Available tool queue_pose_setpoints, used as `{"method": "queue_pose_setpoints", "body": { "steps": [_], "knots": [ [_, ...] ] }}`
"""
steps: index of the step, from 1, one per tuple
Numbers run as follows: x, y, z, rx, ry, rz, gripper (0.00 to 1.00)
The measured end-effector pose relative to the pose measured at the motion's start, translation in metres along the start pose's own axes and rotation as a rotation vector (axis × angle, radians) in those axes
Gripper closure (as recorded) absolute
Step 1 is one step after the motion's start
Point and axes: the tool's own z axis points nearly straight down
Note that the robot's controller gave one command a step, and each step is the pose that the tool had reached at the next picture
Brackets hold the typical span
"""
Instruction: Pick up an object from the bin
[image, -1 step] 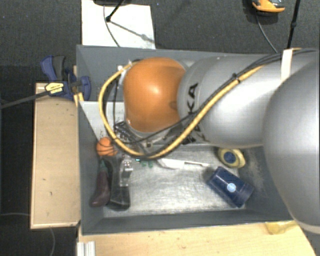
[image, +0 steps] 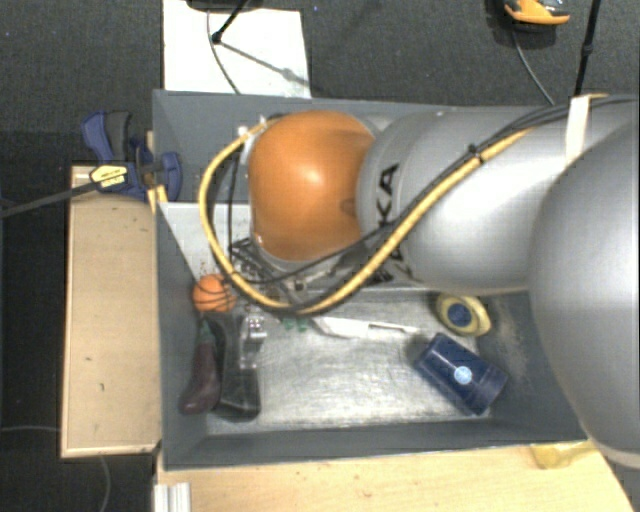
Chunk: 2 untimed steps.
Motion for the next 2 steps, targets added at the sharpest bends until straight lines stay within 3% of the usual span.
{"method": "queue_pose_setpoints", "body": {
  "steps": [1, 2],
  "knots": [
    [0.031, 0.001, 0.036, 0.0, -0.002, -0.174, 0.0],
    [0.033, 0.008, 0.055, -0.001, -0.001, -0.571, 0.0]
  ]
}}
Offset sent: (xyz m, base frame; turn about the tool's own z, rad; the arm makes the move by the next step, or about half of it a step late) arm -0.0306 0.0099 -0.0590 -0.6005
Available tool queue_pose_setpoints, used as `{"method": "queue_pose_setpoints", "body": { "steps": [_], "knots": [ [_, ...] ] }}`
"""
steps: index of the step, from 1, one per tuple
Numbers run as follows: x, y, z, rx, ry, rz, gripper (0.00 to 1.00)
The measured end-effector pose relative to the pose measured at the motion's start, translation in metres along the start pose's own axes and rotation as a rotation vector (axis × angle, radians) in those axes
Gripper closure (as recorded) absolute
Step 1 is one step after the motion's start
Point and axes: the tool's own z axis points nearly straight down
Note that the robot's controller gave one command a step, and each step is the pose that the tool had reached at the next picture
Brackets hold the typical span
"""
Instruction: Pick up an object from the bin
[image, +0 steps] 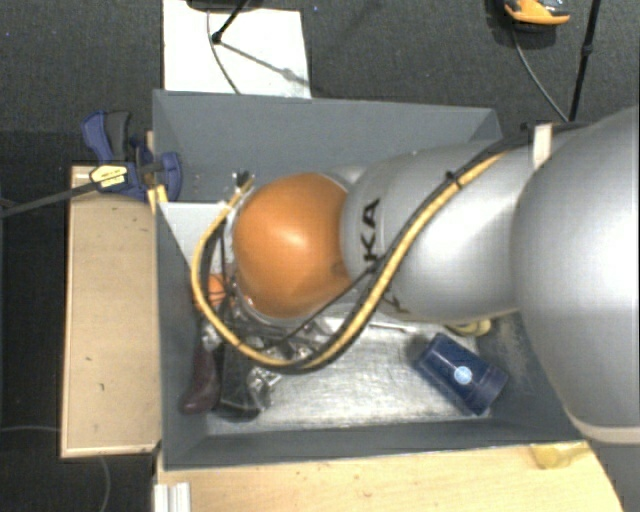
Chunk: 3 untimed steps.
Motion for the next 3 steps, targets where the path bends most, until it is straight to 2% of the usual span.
{"method": "queue_pose_setpoints", "body": {
  "steps": [1, 2, 3],
  "knots": [
    [-0.021, -0.021, 0.013, 0.0, -0.001, -0.165, 0.0],
    [-0.042, -0.029, 0.055, 0.002, -0.009, -0.479, 0.0],
    [-0.038, -0.025, 0.074, 0.008, -0.013, -0.66, 1.0]
  ]
}}
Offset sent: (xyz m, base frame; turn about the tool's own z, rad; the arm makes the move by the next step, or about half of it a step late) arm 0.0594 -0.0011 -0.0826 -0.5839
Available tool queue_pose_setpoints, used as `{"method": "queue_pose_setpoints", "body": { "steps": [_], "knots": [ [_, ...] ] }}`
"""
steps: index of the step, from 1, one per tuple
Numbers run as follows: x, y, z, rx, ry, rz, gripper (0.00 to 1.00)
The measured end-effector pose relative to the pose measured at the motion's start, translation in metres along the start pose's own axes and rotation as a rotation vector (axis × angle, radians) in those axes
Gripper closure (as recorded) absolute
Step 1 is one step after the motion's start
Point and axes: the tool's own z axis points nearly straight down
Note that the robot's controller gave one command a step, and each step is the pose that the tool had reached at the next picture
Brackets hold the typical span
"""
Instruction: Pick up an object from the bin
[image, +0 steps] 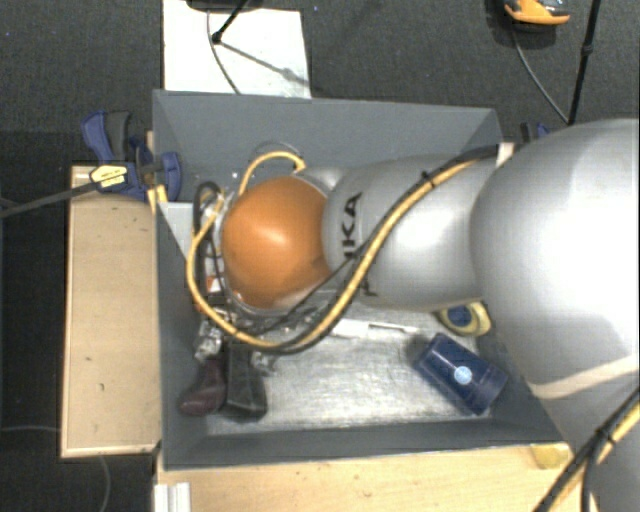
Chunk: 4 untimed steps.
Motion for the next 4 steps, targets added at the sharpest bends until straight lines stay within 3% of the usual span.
{"method": "queue_pose_setpoints", "body": {
  "steps": [3, 4],
  "knots": [
    [-0.001, 0.001, -0.012, -0.006, -0.002, 0.007, 1.0],
    [0.001, 0.002, -0.021, -0.012, 0.009, 0.008, 1.0]
  ]
}}
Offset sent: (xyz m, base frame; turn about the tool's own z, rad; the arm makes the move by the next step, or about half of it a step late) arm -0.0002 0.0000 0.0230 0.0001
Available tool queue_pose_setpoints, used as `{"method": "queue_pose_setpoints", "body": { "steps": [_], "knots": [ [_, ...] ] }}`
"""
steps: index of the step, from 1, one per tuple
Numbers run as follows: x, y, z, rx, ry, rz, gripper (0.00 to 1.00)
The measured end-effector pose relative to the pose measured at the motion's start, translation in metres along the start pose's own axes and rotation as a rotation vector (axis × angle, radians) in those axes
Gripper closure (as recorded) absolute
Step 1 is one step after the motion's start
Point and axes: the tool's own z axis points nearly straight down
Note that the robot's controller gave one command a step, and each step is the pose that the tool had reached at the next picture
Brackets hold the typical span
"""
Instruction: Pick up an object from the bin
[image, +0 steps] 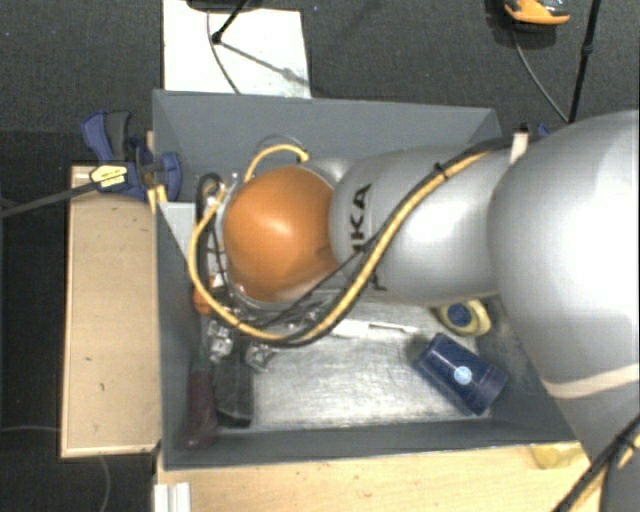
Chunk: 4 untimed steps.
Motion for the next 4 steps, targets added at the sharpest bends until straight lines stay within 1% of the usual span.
{"method": "queue_pose_setpoints", "body": {
  "steps": [2, 3, 4],
  "knots": [
    [0.001, 0.002, -0.024, -0.009, 0.009, 0.004, 1.0],
    [0.001, 0.002, -0.045, -0.007, 0.007, 0.007, 1.0],
    [0.001, 0.0, -0.056, 0.0, 0.001, 0.01, 1.0]
  ]
}}
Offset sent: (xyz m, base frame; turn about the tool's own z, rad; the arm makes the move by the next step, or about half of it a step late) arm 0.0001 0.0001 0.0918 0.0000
